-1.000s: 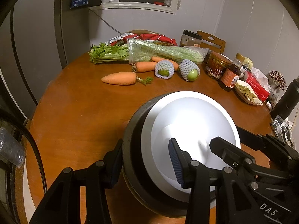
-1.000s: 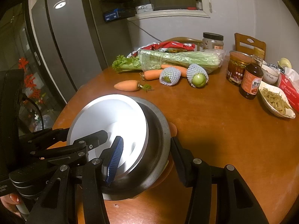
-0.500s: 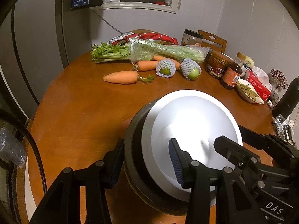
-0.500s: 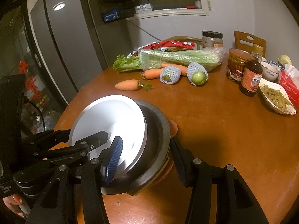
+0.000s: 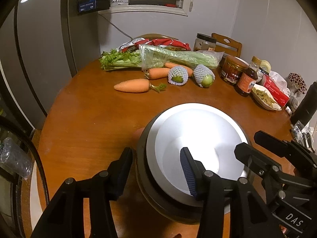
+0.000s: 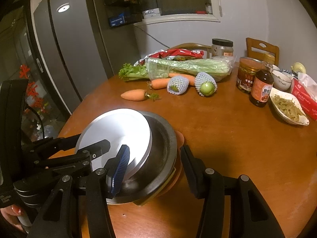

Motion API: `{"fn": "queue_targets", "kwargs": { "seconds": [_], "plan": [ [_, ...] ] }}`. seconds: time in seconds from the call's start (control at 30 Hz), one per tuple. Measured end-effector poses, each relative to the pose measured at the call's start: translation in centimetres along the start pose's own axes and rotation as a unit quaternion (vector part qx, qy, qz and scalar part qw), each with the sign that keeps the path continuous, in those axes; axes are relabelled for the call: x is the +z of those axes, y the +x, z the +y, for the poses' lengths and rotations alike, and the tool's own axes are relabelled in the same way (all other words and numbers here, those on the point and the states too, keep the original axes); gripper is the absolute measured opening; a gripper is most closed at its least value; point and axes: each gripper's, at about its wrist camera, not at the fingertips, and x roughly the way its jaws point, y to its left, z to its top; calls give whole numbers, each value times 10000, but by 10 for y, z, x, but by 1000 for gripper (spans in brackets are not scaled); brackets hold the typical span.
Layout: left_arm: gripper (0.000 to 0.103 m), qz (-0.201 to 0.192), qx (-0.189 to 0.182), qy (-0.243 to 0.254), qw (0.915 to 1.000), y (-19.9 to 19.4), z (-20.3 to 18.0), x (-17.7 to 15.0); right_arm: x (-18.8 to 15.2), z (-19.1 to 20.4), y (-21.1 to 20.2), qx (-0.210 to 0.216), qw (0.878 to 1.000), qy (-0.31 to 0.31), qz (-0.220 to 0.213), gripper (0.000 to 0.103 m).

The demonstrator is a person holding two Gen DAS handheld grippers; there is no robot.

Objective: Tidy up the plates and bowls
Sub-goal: 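Carry the steel bowl with both grippers and lower it onto the grey pan stack, then open both grippers and withdraw them from the steel bowl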

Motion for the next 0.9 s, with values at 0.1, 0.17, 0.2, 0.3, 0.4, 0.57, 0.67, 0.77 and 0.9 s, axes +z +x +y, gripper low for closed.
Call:
{"fn": "queue_targets", "kwargs": {
  "seconds": [0.1,0.17,0.2,0.3,0.4,0.57,0.67,0.77,0.9],
  "plan": [
    [50,-42,-15,0,10000,-4,0,0,-1,2,-3,-42,10000,-52,-31,56],
    [52,-80,-24,25,10000,-7,-1,0,-1,3,-4,-45,10000,-47,-42,56],
    [54,-105,-25,31,9999,-9,-1,0,0,3,-5,-54,10000,-48,-49,56],
    [57,-179,3,70,9998,-14,-3,1,0,2,-8,-80,9999,-51,-69,56],
    [58,-252,10,78,9997,-20,-4,2,1,3,-11,-120,9999,-73,-87,56],
    [59,-344,37,94,9994,-29,-7,-1,1,2,-18,-169,9997,-66,-159,56],
    [59,-415,87,121,9990,-36,-10,-5,0,2,-24,-187,9996,-72,-221,56],
    [60,-509,156,133,9985,-45,-14,-12,-2,3,-32,-202,9993,-96,-287,56],
    [62,-580,242,117,9980,-55,-16,-27,-11,4,-43,-249,9990,-149,-336,56]
  ]
}}
